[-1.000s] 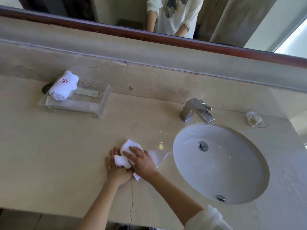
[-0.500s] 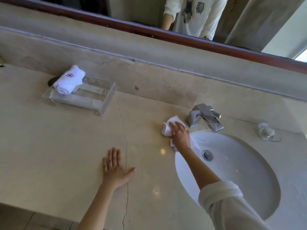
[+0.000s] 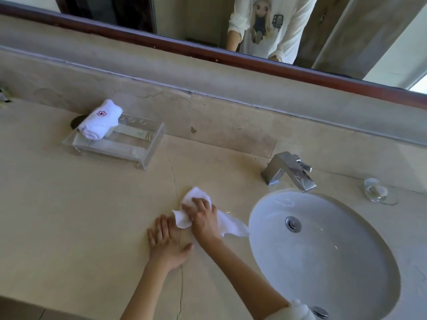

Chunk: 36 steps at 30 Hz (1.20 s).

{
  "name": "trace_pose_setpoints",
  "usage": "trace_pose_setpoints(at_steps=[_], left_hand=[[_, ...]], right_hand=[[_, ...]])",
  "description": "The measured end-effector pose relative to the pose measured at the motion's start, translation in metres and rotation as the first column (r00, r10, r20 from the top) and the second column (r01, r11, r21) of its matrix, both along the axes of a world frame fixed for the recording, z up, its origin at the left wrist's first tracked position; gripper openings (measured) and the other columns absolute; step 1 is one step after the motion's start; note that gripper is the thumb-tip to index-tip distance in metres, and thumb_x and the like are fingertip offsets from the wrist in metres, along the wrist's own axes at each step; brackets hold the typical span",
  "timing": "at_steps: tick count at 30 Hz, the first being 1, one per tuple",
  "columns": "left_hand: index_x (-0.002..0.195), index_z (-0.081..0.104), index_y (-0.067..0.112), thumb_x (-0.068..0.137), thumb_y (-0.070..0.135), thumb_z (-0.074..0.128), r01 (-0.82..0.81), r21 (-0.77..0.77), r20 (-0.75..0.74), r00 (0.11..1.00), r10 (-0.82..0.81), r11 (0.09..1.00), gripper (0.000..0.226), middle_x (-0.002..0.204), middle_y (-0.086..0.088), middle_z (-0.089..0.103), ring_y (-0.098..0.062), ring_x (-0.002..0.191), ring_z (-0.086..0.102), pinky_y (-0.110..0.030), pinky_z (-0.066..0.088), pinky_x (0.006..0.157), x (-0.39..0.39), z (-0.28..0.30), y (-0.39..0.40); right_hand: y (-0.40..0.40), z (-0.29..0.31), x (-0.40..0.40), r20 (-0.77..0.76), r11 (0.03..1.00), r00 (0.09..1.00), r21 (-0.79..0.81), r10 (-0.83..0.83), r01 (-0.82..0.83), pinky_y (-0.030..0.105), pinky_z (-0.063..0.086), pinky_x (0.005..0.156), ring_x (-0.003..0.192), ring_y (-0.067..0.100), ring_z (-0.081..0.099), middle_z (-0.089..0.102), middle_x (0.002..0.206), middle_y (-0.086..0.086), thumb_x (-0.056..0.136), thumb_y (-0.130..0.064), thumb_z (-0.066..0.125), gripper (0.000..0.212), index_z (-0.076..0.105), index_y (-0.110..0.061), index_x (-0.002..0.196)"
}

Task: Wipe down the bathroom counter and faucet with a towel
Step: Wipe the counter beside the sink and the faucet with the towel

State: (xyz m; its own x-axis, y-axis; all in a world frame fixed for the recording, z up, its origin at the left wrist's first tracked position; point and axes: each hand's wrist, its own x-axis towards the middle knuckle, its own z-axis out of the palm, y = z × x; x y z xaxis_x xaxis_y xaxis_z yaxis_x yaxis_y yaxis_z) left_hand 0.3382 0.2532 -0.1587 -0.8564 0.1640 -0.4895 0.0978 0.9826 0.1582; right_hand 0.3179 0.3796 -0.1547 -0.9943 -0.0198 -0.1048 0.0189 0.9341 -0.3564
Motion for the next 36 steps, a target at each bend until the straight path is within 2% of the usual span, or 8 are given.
trace_pose_setpoints(at_steps=[2,6,12,17,22,25,31,36], left_hand=[[0.148,0.004,0.001,0.081,0.068,0.037,0.006,-0.07,-0.038,0.999,-0.009,0.998,0.1,0.157,-0.018,0.002,-0.03,0.146,0.002,-0.05,0.005,0.116,-0.005,0.007,0.006],[0.125,0.048,0.011,0.09,0.052,0.044,-0.067,-0.081,-0.281,0.959,0.042,0.994,0.054,0.129,-0.009,0.047,-0.024,0.122,0.046,-0.039,0.035,0.1,-0.031,0.024,0.019],[0.109,0.056,0.013,0.093,0.037,0.045,-0.056,0.049,-0.385,0.92,0.071,0.997,0.032,0.111,-0.007,0.058,-0.025,0.109,0.055,-0.038,0.042,0.089,-0.083,0.034,0.022],[0.083,0.064,0.006,0.084,0.021,0.062,-0.065,0.266,-0.46,0.868,0.186,0.962,0.015,0.084,-0.014,0.062,-0.036,0.084,0.061,-0.041,0.046,0.072,-0.1,0.034,0.02],[0.092,0.063,0.01,0.088,0.025,0.057,-0.092,0.315,-0.408,0.885,0.222,0.945,0.017,0.093,-0.011,0.061,-0.031,0.092,0.059,-0.038,0.045,0.077,-0.094,0.03,0.029],[0.094,0.062,0.011,0.089,0.025,0.056,-0.098,0.327,-0.406,0.883,0.234,0.94,0.017,0.096,-0.009,0.06,-0.03,0.095,0.058,-0.037,0.044,0.078,-0.094,0.027,0.026],[0.104,0.06,0.012,0.091,0.025,0.05,-0.142,0.37,-0.345,0.897,0.278,0.918,0.021,0.105,-0.008,0.058,-0.027,0.103,0.055,-0.036,0.043,0.083,-0.105,0.027,0.02],[0.104,0.059,0.013,0.092,0.022,0.047,-0.125,0.361,-0.308,0.919,0.244,0.924,0.02,0.107,-0.007,0.058,-0.027,0.105,0.055,-0.036,0.043,0.084,-0.109,0.034,0.016]], right_hand=[[0.007,-0.001,-0.033,-0.003,0.998,0.998,0.036,0.059,-0.059,0.04,0.023,0.105,0.136,0.027,0.027,0.038,0.145,0.005,0.095,-0.03,0.039,0.041,0.047,-0.03,0.136],[0.035,0.001,-0.09,-0.02,0.99,0.998,0.131,0.053,-0.05,0.042,0.024,0.105,0.134,0.025,0.031,0.04,0.143,0.001,0.096,-0.036,0.036,0.04,0.047,-0.036,0.135],[0.11,0.001,-0.138,-0.04,0.947,0.994,0.302,-0.107,0.114,0.042,0.024,0.107,0.126,0.028,0.038,0.043,0.138,0.004,0.096,-0.024,0.038,0.043,0.043,-0.034,0.137],[0.176,-0.004,-0.128,-0.065,0.756,0.96,0.603,-0.272,0.255,0.036,0.032,0.102,0.116,0.026,0.045,0.05,0.126,0.008,0.093,-0.018,0.044,0.046,0.036,-0.021,0.138],[0.172,0.0,-0.129,0.002,0.578,0.914,0.776,-0.405,0.254,0.034,0.044,0.089,0.104,0.025,0.056,0.059,0.113,0.01,0.092,-0.016,0.043,0.033,0.045,-0.006,0.124],[0.167,0.005,-0.137,0.018,0.567,0.842,0.747,-0.539,0.347,0.04,0.046,0.091,0.101,0.03,0.059,0.06,0.112,0.018,0.09,-0.017,0.049,0.042,0.041,-0.006,0.129],[0.169,-0.005,-0.155,-0.092,0.627,0.748,0.485,-0.657,0.61,0.038,0.043,0.091,0.107,0.027,0.057,0.061,0.113,0.009,0.091,-0.012,0.048,0.025,0.057,-0.01,0.115],[0.098,-0.003,-0.181,-0.098,0.884,0.9,0.171,-0.425,0.436,0.037,0.04,0.091,0.11,0.032,0.053,0.059,0.12,0.011,0.089,-0.013,0.046,0.031,0.059,-0.014,0.117]])
